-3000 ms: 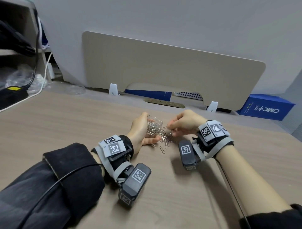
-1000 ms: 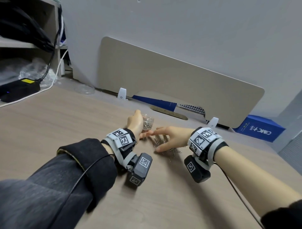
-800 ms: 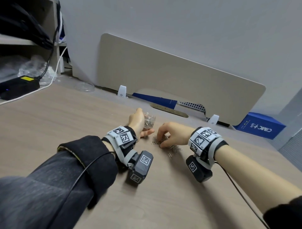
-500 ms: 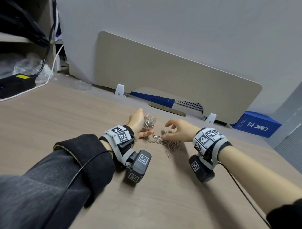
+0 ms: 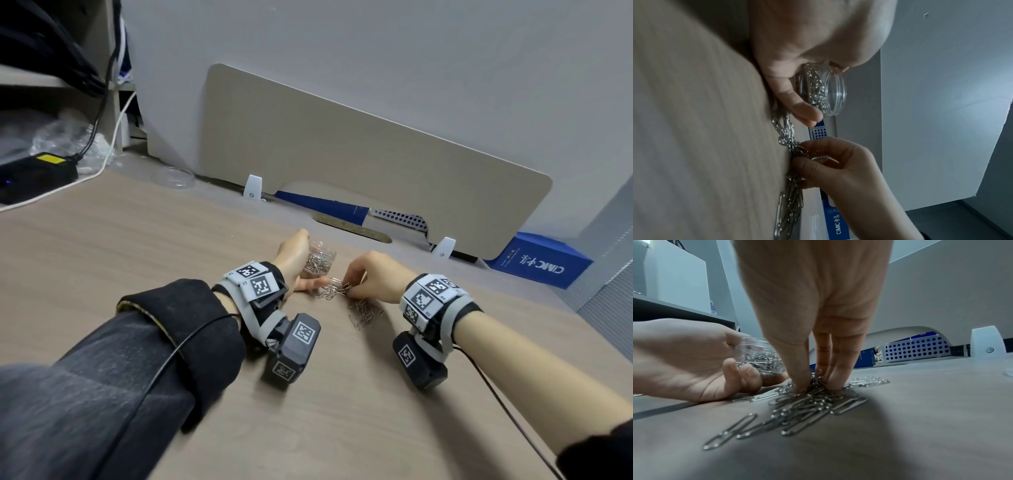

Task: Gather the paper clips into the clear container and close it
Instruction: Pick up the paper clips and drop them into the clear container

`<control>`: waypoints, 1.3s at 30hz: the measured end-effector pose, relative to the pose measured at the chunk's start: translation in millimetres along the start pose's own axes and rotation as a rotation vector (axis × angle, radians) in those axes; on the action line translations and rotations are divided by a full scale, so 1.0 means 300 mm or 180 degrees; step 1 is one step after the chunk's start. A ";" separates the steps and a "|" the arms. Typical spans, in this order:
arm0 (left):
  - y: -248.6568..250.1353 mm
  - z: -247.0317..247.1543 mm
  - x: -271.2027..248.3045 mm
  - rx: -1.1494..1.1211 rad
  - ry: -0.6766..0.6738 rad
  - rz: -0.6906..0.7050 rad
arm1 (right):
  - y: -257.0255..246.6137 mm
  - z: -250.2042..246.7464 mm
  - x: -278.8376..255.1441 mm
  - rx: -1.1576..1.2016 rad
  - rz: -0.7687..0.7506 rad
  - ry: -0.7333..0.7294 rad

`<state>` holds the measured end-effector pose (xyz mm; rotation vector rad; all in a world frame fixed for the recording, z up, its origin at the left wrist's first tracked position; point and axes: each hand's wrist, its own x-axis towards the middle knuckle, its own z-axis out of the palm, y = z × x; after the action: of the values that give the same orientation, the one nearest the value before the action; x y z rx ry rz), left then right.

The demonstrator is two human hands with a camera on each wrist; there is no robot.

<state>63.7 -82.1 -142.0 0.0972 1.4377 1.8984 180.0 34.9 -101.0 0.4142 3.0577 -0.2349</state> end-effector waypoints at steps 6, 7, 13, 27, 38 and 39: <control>0.009 0.004 -0.042 0.0171 -0.0242 -0.0076 | 0.002 0.014 0.005 0.0088 0.0351 0.0144; 0.011 0.004 -0.052 0.0218 -0.0330 -0.0086 | 0.006 0.015 0.006 0.0131 0.0412 0.0164; 0.008 0.008 -0.101 0.0435 -0.0858 0.0160 | 0.043 0.012 -0.001 0.1123 0.1049 0.0190; -0.007 0.007 -0.127 0.1303 -0.1325 0.0263 | -0.007 -0.144 -0.004 0.2217 0.0781 0.0274; 0.000 0.014 -0.132 0.1115 -0.1137 0.0331 | 0.009 -0.128 -0.010 0.1578 0.0741 0.0768; 0.003 0.013 -0.132 0.1043 -0.1050 0.0350 | 0.021 -0.121 -0.020 0.1314 0.0890 0.0605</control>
<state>93.7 -102.5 -125.5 0.6265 1.5197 1.6205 186.6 45.1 -65.6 0.9234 3.0655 -0.8618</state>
